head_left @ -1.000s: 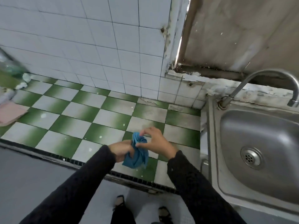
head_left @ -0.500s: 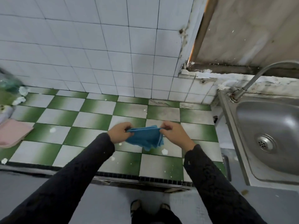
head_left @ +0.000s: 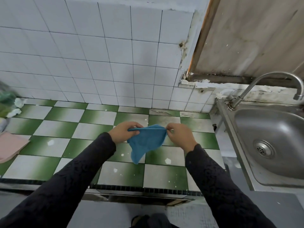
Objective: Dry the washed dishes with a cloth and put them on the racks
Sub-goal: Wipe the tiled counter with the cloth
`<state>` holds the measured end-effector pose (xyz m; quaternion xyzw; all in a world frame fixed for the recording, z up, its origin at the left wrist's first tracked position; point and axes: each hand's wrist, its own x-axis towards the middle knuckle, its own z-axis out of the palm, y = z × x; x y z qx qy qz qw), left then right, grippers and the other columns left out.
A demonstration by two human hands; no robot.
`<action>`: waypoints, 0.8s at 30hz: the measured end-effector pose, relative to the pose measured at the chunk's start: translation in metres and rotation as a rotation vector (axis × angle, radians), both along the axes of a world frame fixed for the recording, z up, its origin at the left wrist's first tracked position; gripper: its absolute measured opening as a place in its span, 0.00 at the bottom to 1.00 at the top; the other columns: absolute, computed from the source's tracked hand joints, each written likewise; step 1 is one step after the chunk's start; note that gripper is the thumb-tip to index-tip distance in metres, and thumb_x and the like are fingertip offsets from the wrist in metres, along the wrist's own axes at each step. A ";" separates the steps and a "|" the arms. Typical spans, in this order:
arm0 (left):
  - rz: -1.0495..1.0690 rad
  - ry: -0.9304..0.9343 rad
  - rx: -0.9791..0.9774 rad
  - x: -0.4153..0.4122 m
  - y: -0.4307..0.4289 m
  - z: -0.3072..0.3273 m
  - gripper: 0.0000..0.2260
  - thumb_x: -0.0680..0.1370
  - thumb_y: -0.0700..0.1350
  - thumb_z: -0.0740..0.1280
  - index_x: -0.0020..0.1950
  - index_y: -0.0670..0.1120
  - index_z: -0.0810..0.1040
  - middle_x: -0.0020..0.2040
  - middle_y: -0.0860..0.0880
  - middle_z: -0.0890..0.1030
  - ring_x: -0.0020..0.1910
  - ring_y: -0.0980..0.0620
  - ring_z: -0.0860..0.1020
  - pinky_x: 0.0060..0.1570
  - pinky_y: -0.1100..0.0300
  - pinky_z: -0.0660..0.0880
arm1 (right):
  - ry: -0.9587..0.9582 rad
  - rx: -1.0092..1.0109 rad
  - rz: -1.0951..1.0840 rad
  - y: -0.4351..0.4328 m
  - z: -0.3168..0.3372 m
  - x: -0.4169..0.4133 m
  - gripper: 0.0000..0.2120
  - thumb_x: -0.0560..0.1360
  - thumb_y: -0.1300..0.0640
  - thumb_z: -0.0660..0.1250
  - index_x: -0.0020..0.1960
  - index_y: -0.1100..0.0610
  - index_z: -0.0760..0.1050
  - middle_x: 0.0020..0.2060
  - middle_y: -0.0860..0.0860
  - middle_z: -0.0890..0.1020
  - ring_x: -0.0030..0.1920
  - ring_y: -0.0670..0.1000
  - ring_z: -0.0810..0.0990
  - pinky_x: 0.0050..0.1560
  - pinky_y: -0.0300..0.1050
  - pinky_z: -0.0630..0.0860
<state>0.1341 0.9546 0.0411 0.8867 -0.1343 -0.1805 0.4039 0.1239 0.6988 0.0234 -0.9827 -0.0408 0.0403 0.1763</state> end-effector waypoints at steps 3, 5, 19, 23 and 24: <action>-0.127 0.005 0.070 0.007 -0.005 0.011 0.10 0.81 0.40 0.65 0.61 0.47 0.80 0.55 0.52 0.80 0.52 0.55 0.77 0.46 0.76 0.70 | 0.116 0.113 0.085 0.011 -0.003 0.000 0.26 0.77 0.57 0.66 0.75 0.51 0.67 0.72 0.53 0.73 0.68 0.56 0.75 0.66 0.55 0.74; -0.207 0.010 0.138 0.011 -0.009 0.019 0.11 0.81 0.39 0.65 0.62 0.45 0.80 0.53 0.53 0.79 0.52 0.57 0.76 0.45 0.80 0.68 | 0.221 0.278 0.213 0.023 -0.003 -0.002 0.41 0.73 0.58 0.74 0.81 0.48 0.58 0.80 0.52 0.60 0.75 0.53 0.66 0.72 0.55 0.69; -0.283 0.026 0.520 0.016 -0.003 0.023 0.11 0.79 0.42 0.67 0.61 0.45 0.80 0.56 0.49 0.80 0.52 0.53 0.73 0.58 0.59 0.70 | 0.315 0.121 0.277 0.004 -0.011 0.003 0.09 0.75 0.60 0.72 0.55 0.55 0.79 0.50 0.51 0.80 0.53 0.54 0.79 0.57 0.50 0.77; 0.004 -0.227 0.294 0.019 -0.006 0.023 0.10 0.80 0.39 0.64 0.58 0.46 0.82 0.51 0.49 0.81 0.50 0.52 0.75 0.52 0.59 0.69 | -0.029 0.123 0.166 -0.006 0.003 0.015 0.04 0.75 0.58 0.69 0.50 0.54 0.80 0.45 0.49 0.82 0.48 0.54 0.79 0.49 0.48 0.76; 0.071 -0.289 0.218 0.017 -0.007 0.023 0.11 0.80 0.38 0.64 0.58 0.46 0.82 0.49 0.50 0.81 0.49 0.51 0.75 0.50 0.60 0.69 | -0.125 0.134 0.150 -0.009 0.006 0.017 0.04 0.75 0.58 0.69 0.49 0.54 0.80 0.44 0.48 0.82 0.46 0.53 0.79 0.47 0.48 0.75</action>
